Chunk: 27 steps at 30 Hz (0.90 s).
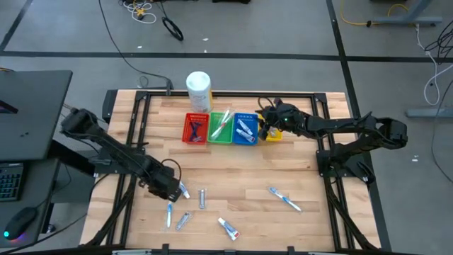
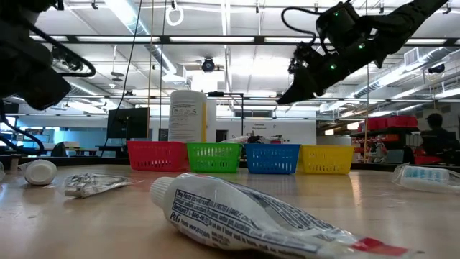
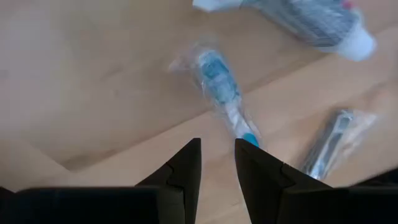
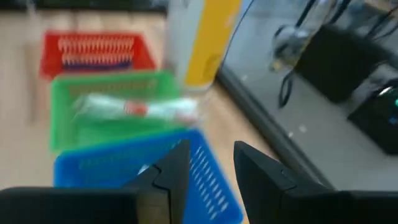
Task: Pick & Place Travel size toiletries
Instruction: Put the blue toothbrush into the green bin
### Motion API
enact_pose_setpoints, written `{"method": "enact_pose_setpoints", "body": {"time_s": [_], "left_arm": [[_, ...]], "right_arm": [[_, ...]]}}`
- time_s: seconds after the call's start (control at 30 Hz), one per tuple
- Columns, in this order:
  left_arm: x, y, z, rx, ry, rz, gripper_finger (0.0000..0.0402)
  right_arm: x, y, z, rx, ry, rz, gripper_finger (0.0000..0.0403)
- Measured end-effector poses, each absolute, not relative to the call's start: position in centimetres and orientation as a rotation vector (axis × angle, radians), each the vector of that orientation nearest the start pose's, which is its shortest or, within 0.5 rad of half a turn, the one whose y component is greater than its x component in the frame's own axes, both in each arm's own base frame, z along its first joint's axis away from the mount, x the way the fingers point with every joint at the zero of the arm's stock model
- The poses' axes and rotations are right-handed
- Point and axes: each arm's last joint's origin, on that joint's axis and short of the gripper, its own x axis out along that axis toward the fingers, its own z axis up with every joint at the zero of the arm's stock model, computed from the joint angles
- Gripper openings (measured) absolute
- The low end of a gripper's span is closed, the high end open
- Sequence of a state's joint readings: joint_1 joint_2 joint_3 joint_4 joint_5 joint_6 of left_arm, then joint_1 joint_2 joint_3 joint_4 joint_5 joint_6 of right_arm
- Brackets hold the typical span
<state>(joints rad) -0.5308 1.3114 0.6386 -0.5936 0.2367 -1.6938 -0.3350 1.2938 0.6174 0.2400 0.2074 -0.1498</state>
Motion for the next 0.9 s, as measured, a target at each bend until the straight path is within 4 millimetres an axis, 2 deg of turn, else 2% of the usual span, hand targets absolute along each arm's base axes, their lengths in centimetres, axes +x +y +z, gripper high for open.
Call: {"method": "enact_pose_setpoints", "body": {"time_s": [0.2,0.43,0.67,0.9], "left_arm": [[18.9,-12.7,15.4,-1.267,1.405,0.543,0.0105],[18.6,-13.5,14.3,-1.253,1.409,0.627,0.0105],[18.5,-13.3,14.2,-1.225,1.313,0.692,0.0105],[17.6,-12.8,13.6,-1.084,1.384,0.721,0.0105]], "right_arm": [[25.1,-9.4,22.1,-0.18,0.375,-0.502,0.0131],[25.1,-10.2,23.1,-0.21,0.271,-0.534,0.0131],[24.8,-10.8,23.2,-0.207,0.27,-0.561,0.0131],[24.8,-10.9,23.1,-0.188,0.271,-0.562,0.0131]]}}
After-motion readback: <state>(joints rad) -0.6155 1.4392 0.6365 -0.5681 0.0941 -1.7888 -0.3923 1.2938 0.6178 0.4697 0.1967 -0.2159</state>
